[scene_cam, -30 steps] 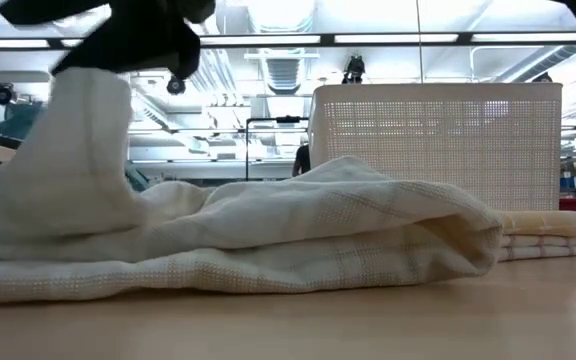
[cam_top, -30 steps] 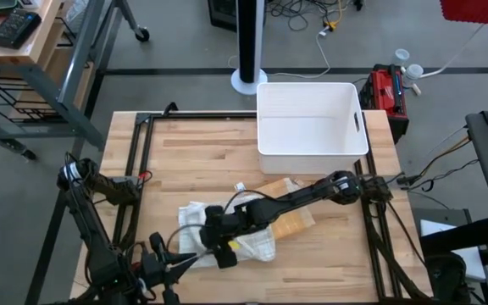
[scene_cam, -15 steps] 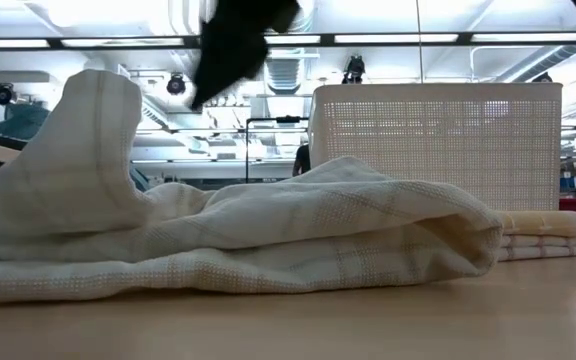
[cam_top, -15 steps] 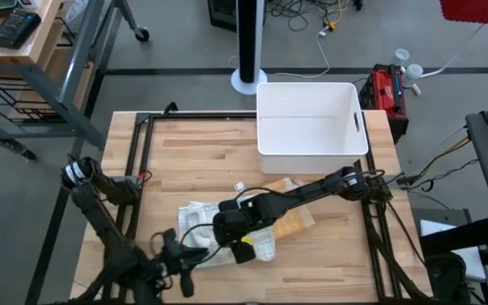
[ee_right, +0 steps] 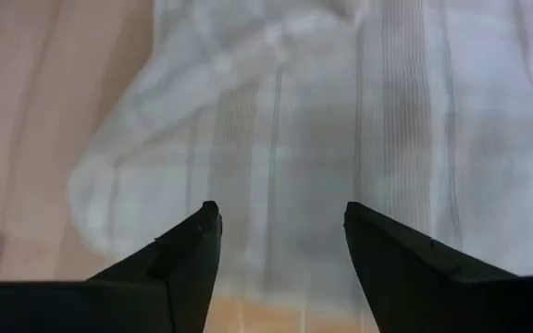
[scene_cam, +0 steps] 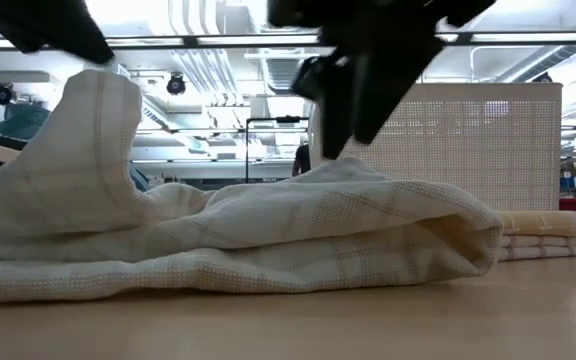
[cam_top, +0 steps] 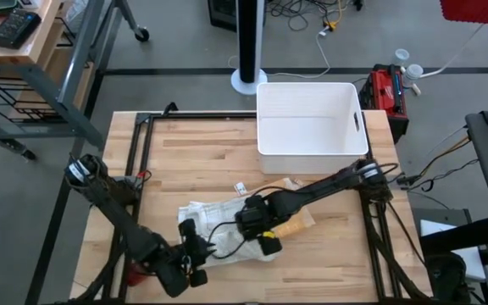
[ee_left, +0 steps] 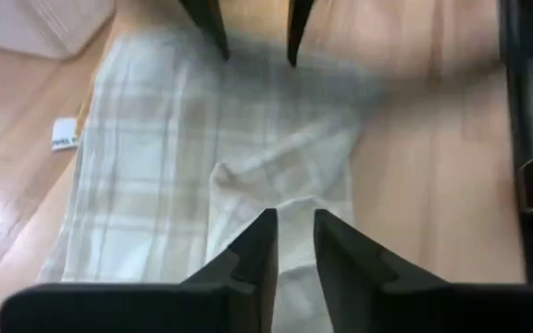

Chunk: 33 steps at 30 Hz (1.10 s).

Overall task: Fold towel
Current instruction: Fold the white checkered towel

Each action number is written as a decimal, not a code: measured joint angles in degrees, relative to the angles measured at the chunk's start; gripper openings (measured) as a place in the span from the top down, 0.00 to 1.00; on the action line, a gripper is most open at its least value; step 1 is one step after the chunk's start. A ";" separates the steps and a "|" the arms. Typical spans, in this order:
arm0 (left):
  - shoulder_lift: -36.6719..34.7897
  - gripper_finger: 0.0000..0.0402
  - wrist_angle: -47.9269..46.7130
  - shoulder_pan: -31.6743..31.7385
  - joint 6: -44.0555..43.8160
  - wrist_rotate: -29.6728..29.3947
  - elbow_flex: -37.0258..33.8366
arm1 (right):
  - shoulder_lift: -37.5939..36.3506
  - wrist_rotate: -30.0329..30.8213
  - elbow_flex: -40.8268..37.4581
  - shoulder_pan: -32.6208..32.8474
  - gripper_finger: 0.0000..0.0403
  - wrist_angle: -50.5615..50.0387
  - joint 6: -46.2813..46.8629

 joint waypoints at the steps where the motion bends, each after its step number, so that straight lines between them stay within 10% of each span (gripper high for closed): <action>1: 0.00 0.82 -0.01 0.65 0.33 1.19 -0.31 | -1.63 -0.02 -1.91 0.02 0.44 0.56 0.39; 10: 0.02 0.64 0.99 4.69 9.39 6.27 -1.02 | -18.99 0.00 -18.77 0.02 0.39 8.90 5.04; 17: -0.18 0.60 2.24 8.91 12.39 20.97 -0.76 | -28.10 0.35 -27.70 0.04 0.34 10.01 8.90; 33: -1.43 0.60 3.83 13.62 20.16 33.08 -0.95 | -31.58 0.45 -39.41 0.07 0.29 14.73 14.29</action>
